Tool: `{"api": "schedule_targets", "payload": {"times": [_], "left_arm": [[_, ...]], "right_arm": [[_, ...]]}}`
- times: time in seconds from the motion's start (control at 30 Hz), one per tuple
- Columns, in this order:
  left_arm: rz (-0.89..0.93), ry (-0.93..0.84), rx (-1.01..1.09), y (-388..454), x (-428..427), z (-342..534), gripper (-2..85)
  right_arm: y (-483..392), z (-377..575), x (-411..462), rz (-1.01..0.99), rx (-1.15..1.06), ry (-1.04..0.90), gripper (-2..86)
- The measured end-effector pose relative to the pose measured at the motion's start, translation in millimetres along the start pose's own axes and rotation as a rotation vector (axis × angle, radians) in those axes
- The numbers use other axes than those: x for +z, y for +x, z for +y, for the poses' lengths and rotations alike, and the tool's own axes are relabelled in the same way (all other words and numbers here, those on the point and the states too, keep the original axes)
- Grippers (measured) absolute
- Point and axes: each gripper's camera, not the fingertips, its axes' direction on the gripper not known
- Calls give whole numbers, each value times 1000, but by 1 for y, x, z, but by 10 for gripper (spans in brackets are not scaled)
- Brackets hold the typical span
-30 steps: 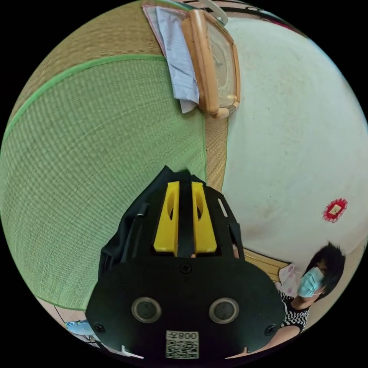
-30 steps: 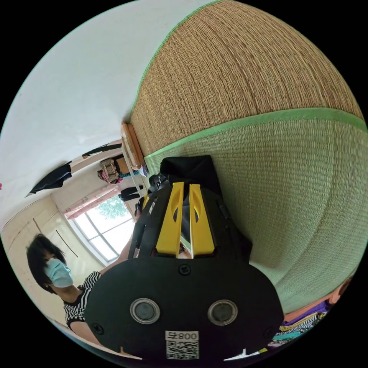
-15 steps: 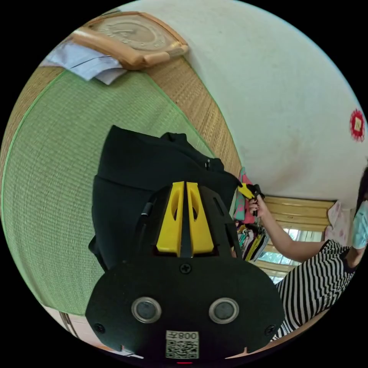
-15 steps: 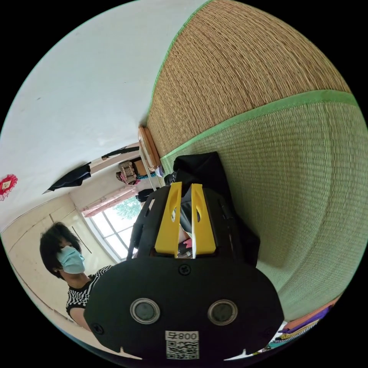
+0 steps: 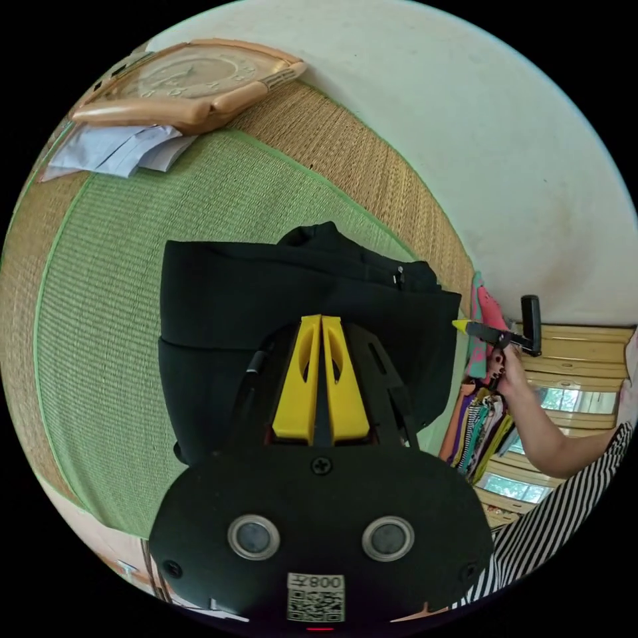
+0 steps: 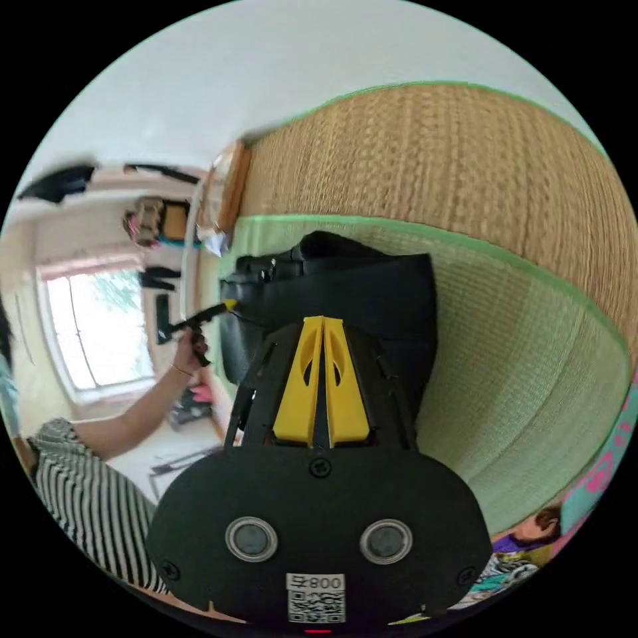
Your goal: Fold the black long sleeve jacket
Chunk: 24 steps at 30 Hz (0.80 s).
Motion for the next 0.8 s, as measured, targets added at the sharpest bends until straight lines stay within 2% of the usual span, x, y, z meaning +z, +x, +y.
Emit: {"api": "schedule_targets", "payload": {"times": [0.1,0.13,0.2,0.3,0.47,0.57,0.63,0.7,0.8], "left_arm": [[-52,-18,28,0,14,4,1],[-74,-30,47,-1,20,5,1],[-77,-42,45,-4,25,7,1],[-39,-36,10,-13,24,16,1],[-21,81,8,-20,10,51,1],[-45,45,-14,-35,22,65,1],[-19,32,-19,-47,30,71,1],[26,30,-50,-59,34,76,1],[18,50,-33,-66,29,93,1]], "right_arm": [[-56,-11,64,382,-159,-172,1],[-72,-10,79,478,-200,-175,1],[-90,-9,84,538,-230,-161,1],[-100,-9,76,482,-196,-176,1],[-133,-1,44,359,-138,-22,1],[-171,-1,49,259,-190,38,0],[-202,-11,74,219,-268,0,0],[-217,-21,103,285,-307,-58,0],[-215,-37,143,309,-267,-186,0]]}}
